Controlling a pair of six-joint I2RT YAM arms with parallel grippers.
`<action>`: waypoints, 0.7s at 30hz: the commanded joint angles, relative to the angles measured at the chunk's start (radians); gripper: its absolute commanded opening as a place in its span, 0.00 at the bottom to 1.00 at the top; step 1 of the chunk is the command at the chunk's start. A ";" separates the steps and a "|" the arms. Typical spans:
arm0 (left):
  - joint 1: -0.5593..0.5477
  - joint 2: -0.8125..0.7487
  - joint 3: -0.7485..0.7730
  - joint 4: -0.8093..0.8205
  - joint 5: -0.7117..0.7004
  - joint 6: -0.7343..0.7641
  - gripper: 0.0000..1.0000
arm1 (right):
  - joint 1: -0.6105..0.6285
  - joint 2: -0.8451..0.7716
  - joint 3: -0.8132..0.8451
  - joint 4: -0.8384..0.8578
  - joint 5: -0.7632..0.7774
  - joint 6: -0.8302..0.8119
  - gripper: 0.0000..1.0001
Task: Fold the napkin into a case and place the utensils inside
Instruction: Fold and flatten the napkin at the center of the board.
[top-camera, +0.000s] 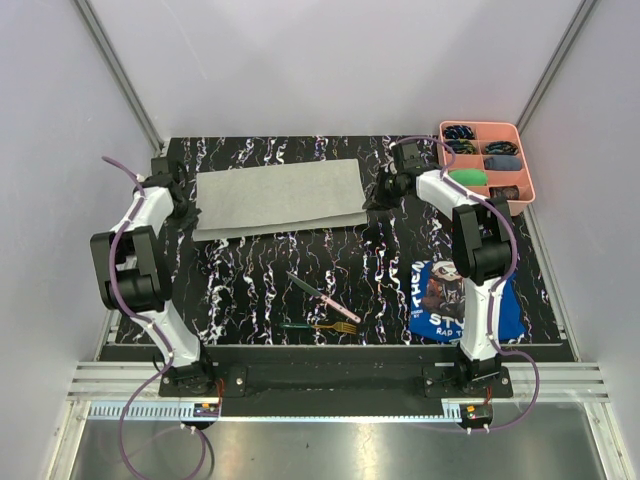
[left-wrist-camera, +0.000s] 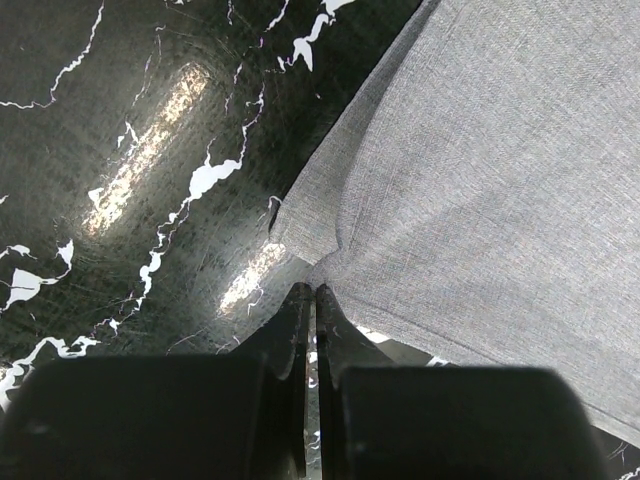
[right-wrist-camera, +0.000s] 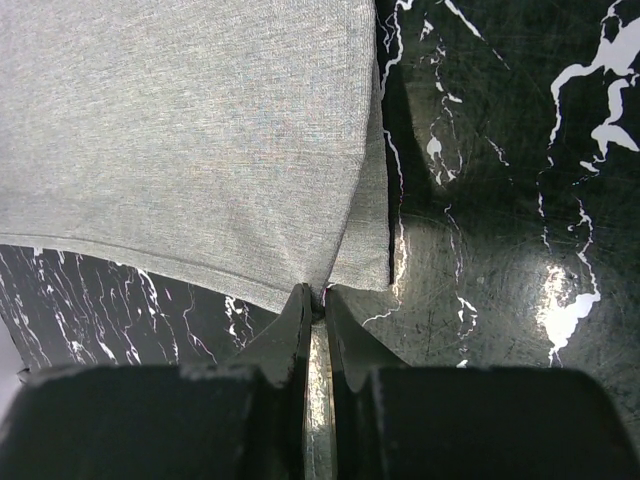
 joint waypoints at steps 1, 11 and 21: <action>-0.001 0.031 -0.008 0.020 -0.038 0.003 0.00 | 0.005 0.004 -0.003 0.025 0.015 -0.012 0.00; 0.001 0.089 -0.016 0.037 -0.061 0.002 0.00 | 0.007 0.042 -0.017 0.038 0.009 -0.006 0.00; -0.001 0.094 -0.019 0.037 -0.082 0.000 0.00 | 0.007 0.062 -0.037 0.048 0.032 -0.010 0.00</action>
